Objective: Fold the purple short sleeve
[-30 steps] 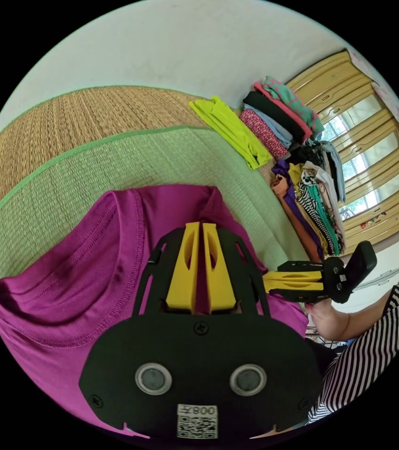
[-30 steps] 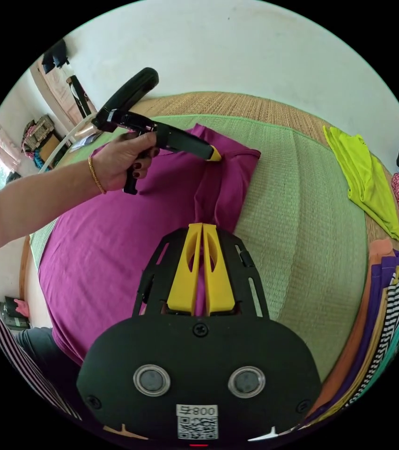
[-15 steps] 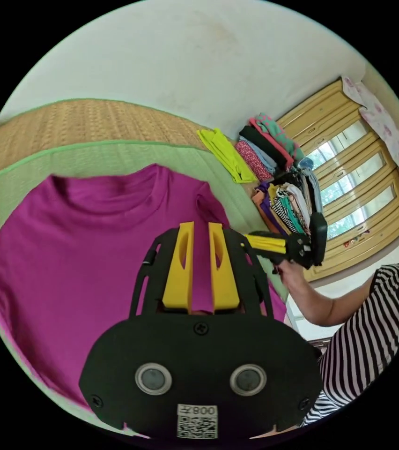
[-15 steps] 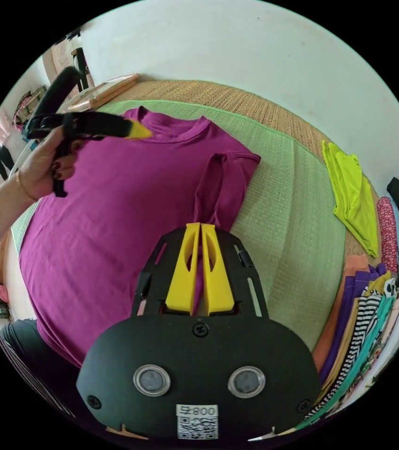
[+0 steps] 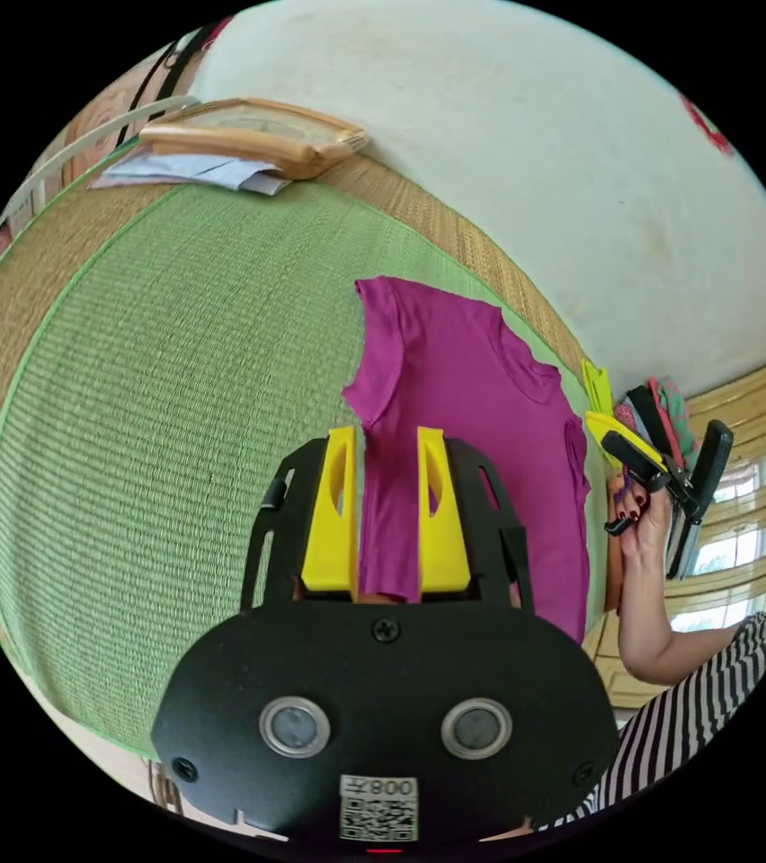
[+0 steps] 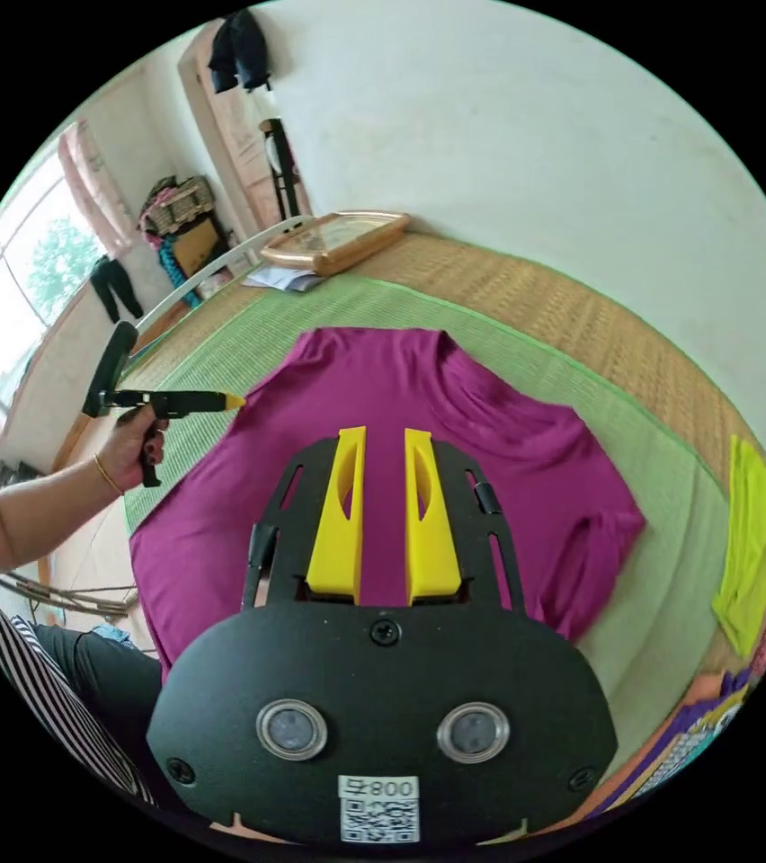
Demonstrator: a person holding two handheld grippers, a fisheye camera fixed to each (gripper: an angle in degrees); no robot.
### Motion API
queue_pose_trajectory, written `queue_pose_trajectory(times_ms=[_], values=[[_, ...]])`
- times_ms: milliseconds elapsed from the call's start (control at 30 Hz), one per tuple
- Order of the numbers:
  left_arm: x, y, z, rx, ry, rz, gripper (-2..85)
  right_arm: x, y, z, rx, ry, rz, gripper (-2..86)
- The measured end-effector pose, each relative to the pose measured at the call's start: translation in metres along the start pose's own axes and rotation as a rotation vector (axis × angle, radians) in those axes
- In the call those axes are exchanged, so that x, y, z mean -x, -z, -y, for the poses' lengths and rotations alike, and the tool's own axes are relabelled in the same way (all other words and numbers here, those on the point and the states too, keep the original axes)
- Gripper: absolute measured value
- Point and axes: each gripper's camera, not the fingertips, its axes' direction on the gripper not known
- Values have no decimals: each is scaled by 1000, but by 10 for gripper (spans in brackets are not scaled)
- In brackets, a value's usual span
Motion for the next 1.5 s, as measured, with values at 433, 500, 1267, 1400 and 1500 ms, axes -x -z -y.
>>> queue_pose_trajectory(times_ms=[433, 500, 1267, 1400, 1500], values=[[29, 45, -41, -42, 25, -54, 35, 103, -199, 172, 192, 277, 75, 73], [27, 50, -47, -38, 8, -46, 33, 111, -230, 182, 244, 293, 37, 69], [-72, 83, -135, 67, -496, 213, 25, -84, -219, 122, 209, -106, 399, 3], [-84, 79, -147, 108, -521, 220, 34, -94, -221, 112, 215, -124, 384, 2], [-89, 81, -157, 124, -534, 231, 36, -94, -207, 109, 187, -134, 292, 1]])
